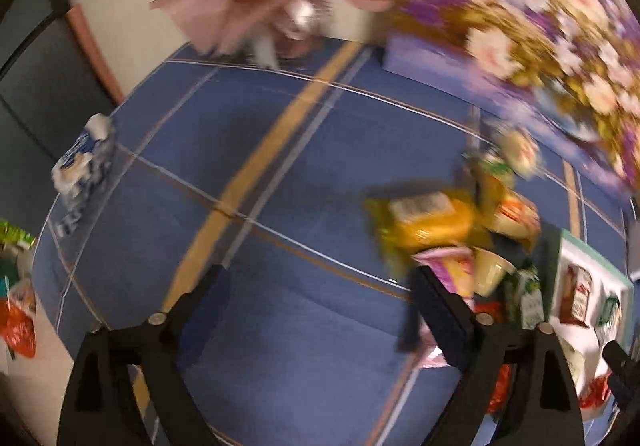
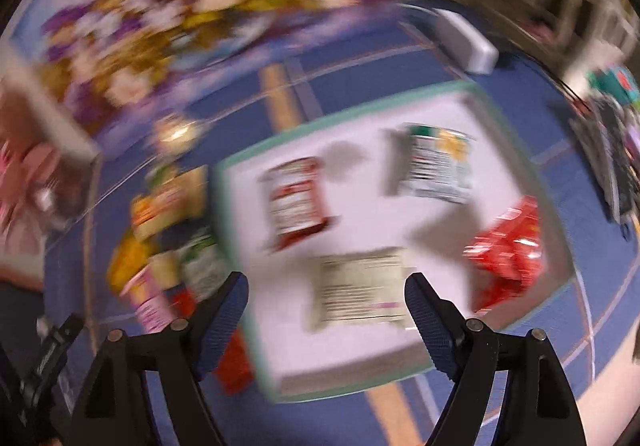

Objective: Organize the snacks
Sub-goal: 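Release the cream wrapper and red bag onto the tray, withdraw both tools, then grasp the pink pastry bag with the left tool while the right tool grasps the red gold-patterned bar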

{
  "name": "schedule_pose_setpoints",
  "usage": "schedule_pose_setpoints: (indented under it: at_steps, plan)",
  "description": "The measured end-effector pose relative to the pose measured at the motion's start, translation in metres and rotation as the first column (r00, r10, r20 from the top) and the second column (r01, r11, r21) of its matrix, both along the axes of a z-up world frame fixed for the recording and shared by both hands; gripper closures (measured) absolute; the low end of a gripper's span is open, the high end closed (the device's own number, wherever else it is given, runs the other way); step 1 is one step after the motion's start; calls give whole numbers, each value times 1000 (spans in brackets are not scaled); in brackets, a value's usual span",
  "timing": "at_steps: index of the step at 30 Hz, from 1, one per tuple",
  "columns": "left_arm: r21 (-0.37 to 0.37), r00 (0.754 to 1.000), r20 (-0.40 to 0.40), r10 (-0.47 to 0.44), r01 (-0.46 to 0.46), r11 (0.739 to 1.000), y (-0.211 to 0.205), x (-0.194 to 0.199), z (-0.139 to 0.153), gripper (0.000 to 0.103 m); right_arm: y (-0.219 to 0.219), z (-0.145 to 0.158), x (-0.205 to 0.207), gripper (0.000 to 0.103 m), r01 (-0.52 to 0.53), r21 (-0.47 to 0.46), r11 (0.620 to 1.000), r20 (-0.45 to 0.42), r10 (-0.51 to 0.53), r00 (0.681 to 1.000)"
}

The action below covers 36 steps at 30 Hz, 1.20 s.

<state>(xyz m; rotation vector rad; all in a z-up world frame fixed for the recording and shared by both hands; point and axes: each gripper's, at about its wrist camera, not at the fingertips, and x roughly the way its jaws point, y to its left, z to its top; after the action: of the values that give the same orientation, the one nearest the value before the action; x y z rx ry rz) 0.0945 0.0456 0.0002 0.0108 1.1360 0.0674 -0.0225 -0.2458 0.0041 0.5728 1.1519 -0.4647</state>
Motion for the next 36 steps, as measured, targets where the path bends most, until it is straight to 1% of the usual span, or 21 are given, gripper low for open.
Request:
schedule_pose_setpoints:
  at_steps: [1,5,8,11,13,17,19,20,22,23,28,32,36]
  plan:
    - [-2,1000,3,9,-9,1000,3,2,0,6,11,0,7,20,-37,8,999,8,36,999]
    - [-24,999,15,43,-43,999,21,2,1,5,44,-3,27,20,-142,29,990,21,141,990]
    - [-31,997,14,73,-72,997,29,4,0,4,60,-11,36,20,-188,62,980,19,188,982]
    - [-50,996,3,84,-83,995,27,8,-6,2,70,-24,41,20,-221,71,973,-16,223,975]
    - [-60,998,-6,66,-66,996,23,9,-9,2,72,-30,42,20,-233,74,970,-34,236,971]
    - [-98,998,-67,1,-8,995,4,12,-21,2,79,-42,44,21,-258,87,962,-50,262,964]
    - [-125,994,-98,-38,25,992,-7,14,-27,2,82,-46,45,25,-270,88,959,-58,275,960]
    - [-136,993,-108,-51,36,990,-11,14,-30,2,84,-49,45,29,-276,89,957,-64,282,957]
    - [-153,989,-125,-78,58,987,-20,15,-35,2,86,-55,48,40,-289,95,953,-73,296,952]
    - [-163,986,-138,-91,68,984,-24,17,-38,2,87,-58,49,41,-295,97,951,-78,302,950]
    - [-232,974,-175,-146,103,967,-41,21,-52,2,95,-69,52,42,-327,92,941,-111,336,935]
    - [-245,964,-197,-178,128,961,-55,25,-63,2,97,-79,55,42,-332,84,940,-140,341,930]
    - [-235,955,-213,-207,155,960,-68,28,-72,2,99,-82,57,43,-343,72,937,-147,350,925]
